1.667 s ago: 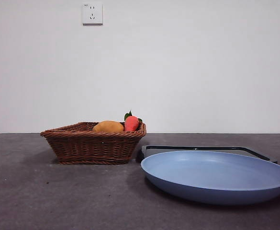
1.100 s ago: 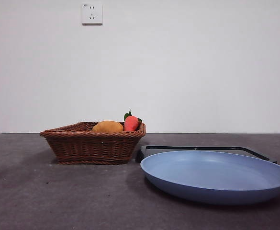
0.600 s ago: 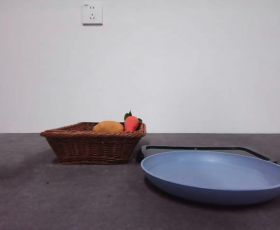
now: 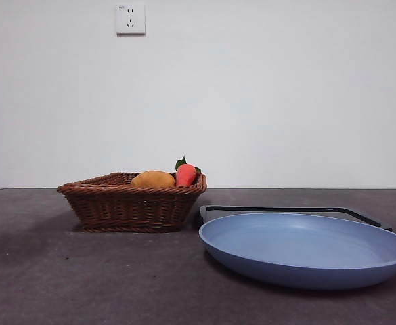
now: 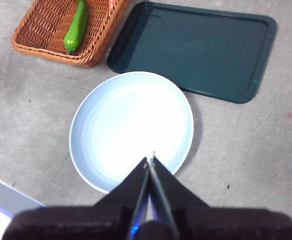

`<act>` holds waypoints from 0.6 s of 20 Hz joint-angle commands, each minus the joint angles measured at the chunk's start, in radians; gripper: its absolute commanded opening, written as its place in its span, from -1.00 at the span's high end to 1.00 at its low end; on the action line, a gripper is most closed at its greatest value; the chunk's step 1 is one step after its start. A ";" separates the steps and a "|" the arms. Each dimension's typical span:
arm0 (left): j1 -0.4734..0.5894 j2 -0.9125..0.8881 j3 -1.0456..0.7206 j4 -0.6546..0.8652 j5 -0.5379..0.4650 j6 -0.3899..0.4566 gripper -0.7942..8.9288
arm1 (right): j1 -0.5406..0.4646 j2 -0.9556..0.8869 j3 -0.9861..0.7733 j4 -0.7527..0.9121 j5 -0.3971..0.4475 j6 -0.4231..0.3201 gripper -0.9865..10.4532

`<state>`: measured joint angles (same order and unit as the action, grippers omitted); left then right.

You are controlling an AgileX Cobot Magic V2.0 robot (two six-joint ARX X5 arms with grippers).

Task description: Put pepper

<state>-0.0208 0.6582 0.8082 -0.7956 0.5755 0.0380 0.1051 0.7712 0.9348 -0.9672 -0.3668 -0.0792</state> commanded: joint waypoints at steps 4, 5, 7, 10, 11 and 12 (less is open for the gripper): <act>-0.001 0.003 0.015 0.010 0.002 0.016 0.19 | 0.002 0.005 0.017 0.008 0.000 -0.008 0.50; -0.001 0.003 0.015 0.010 0.002 0.012 0.04 | 0.002 0.005 0.017 0.008 0.002 0.004 0.34; -0.001 0.003 0.015 0.009 0.002 0.008 0.03 | 0.002 0.008 0.017 0.008 0.006 0.023 0.23; -0.001 0.003 0.015 0.009 0.003 0.008 0.03 | 0.002 0.011 0.017 0.007 0.006 0.026 0.24; -0.001 0.003 0.015 0.009 0.003 0.008 0.03 | 0.002 0.017 0.017 0.007 0.006 0.026 0.24; -0.001 0.003 0.015 0.009 0.003 0.007 0.03 | 0.002 0.024 0.017 0.007 0.006 0.027 0.24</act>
<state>-0.0208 0.6590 0.8082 -0.7948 0.5755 0.0418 0.1047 0.7883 0.9348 -0.9680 -0.3634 -0.0624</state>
